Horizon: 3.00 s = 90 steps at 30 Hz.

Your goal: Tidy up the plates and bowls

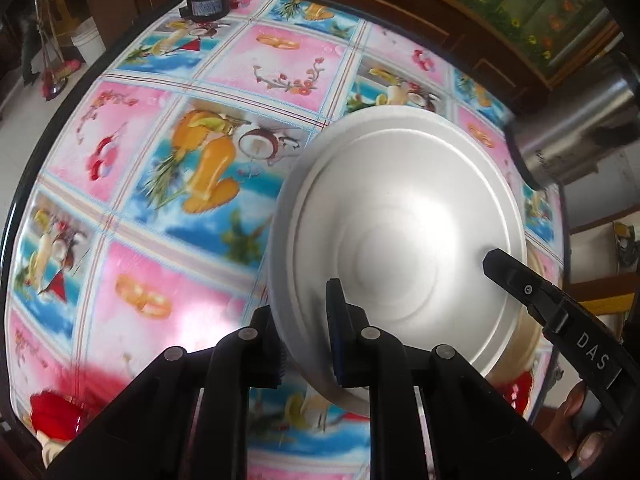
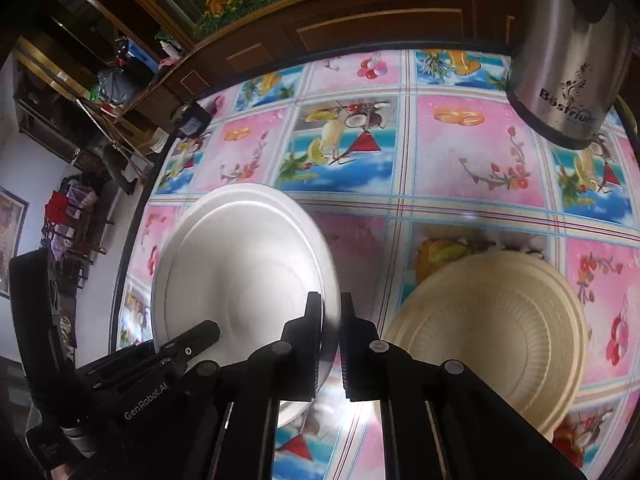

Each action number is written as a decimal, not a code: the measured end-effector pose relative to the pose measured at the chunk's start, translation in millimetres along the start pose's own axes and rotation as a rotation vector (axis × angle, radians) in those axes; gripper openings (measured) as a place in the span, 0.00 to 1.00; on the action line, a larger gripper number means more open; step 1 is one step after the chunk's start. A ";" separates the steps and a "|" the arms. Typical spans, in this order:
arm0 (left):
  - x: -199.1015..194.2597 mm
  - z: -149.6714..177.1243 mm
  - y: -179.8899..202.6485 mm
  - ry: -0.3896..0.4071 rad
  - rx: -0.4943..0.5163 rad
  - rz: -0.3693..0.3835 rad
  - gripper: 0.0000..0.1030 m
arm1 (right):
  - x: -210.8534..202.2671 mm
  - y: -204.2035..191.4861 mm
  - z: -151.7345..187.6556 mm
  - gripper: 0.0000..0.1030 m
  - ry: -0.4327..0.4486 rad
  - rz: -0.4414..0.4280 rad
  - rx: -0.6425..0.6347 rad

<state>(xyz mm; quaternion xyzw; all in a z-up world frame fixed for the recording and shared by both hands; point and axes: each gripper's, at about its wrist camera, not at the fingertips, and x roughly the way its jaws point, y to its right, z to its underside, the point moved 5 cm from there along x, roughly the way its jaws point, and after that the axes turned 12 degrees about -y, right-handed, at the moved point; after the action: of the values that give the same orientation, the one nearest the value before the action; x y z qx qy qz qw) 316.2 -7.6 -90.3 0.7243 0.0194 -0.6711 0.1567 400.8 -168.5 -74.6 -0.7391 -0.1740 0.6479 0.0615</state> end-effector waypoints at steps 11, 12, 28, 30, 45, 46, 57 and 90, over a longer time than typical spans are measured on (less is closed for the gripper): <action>-16.5 86.7 -0.5 0.031 0.069 0.017 0.14 | -37.9 -9.9 97.3 0.08 0.064 0.003 0.021; -18.4 95.2 -0.8 0.040 0.079 0.016 0.14 | -40.0 -10.1 110.8 0.08 0.072 0.001 0.023; -64.4 179.6 -40.5 0.212 0.138 0.024 0.14 | -80.7 -58.3 212.2 0.09 0.198 0.021 -0.031; -64.8 186.5 -47.0 0.217 0.136 0.037 0.14 | -82.6 -66.3 222.5 0.09 0.209 0.021 -0.038; -53.4 225.9 -44.4 0.277 0.211 0.012 0.14 | -80.0 -61.8 277.7 0.09 0.269 0.006 0.005; -52.2 228.3 -43.4 0.283 0.216 0.006 0.14 | -79.5 -59.7 280.4 0.09 0.271 0.006 0.009; -46.3 249.5 -47.8 0.332 0.214 -0.023 0.14 | -68.9 -54.0 303.4 0.09 0.287 -0.001 0.016; -117.3 253.3 -118.6 0.534 0.129 -0.019 0.14 | -90.6 -136.2 300.8 0.09 0.367 -0.058 -0.140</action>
<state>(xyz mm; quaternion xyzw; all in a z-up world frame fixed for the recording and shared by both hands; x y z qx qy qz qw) 31.7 62.3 -12.1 0.8839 0.0241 -0.4576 0.0932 73.1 -112.6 7.2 -0.8419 -0.2257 0.4865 0.0591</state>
